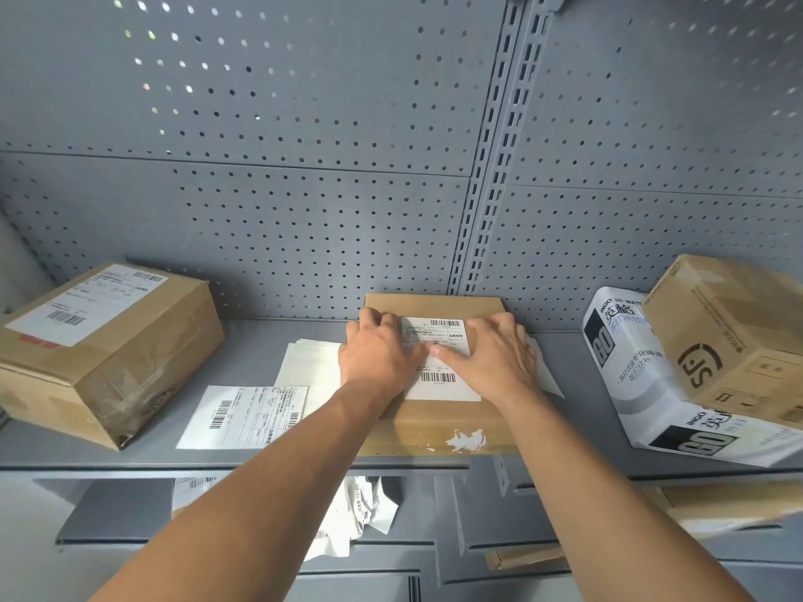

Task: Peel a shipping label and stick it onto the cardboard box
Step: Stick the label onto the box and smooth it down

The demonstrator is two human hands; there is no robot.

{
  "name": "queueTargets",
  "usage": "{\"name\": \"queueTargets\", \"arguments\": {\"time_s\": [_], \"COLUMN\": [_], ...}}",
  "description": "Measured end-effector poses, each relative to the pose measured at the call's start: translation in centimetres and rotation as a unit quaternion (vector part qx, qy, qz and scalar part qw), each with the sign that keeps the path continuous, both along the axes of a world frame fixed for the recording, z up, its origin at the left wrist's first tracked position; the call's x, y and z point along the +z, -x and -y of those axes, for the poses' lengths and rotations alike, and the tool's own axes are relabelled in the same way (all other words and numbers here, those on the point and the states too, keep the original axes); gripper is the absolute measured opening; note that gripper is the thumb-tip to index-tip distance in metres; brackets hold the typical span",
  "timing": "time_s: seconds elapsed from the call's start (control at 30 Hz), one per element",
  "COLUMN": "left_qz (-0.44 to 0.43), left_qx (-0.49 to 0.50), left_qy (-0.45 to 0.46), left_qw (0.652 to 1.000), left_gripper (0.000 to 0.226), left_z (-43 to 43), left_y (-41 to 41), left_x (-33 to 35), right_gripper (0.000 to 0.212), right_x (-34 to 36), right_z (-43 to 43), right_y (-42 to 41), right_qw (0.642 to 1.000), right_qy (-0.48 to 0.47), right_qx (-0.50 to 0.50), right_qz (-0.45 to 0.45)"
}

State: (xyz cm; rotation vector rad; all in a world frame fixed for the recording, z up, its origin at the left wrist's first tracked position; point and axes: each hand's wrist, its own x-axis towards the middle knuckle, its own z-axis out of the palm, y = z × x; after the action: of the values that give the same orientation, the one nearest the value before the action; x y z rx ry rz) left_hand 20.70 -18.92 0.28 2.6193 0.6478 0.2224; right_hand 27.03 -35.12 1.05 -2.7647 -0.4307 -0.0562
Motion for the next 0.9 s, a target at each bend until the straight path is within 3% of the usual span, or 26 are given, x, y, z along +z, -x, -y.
{"name": "queueTargets", "arguments": {"time_s": [0.17,0.33,0.7,0.77,0.9], "left_qz": [0.001,0.011,0.007,-0.011,-0.049], "left_qx": [0.003,0.006,-0.018,-0.018,-0.006], "left_qy": [0.006,0.018,-0.012,-0.016,-0.003], "left_qw": [1.000,1.000,1.000,1.000,0.999], "left_gripper": [0.068,0.039,0.025,0.034,0.079], "left_z": [0.0,-0.3,-0.9,-1.4,-1.3], "left_y": [-0.1,-0.1,-0.7,-1.5,-2.7], "left_x": [-0.1,-0.3,0.3,0.8,1.6], "right_gripper": [0.070,0.043,0.042,0.049,0.079], "right_x": [0.0,-0.2,0.0,0.4,1.5], "right_z": [0.0,0.1,0.3,0.3,-0.4], "right_y": [-0.1,-0.2,-0.5,-1.1,-2.5], "right_qw": [1.000,0.999,0.999,1.000,0.999], "right_qy": [-0.011,-0.029,-0.029,-0.014,0.023], "right_qx": [-0.006,-0.013,-0.025,-0.023,-0.030], "right_qz": [0.003,0.017,0.013,0.012,-0.008]}}
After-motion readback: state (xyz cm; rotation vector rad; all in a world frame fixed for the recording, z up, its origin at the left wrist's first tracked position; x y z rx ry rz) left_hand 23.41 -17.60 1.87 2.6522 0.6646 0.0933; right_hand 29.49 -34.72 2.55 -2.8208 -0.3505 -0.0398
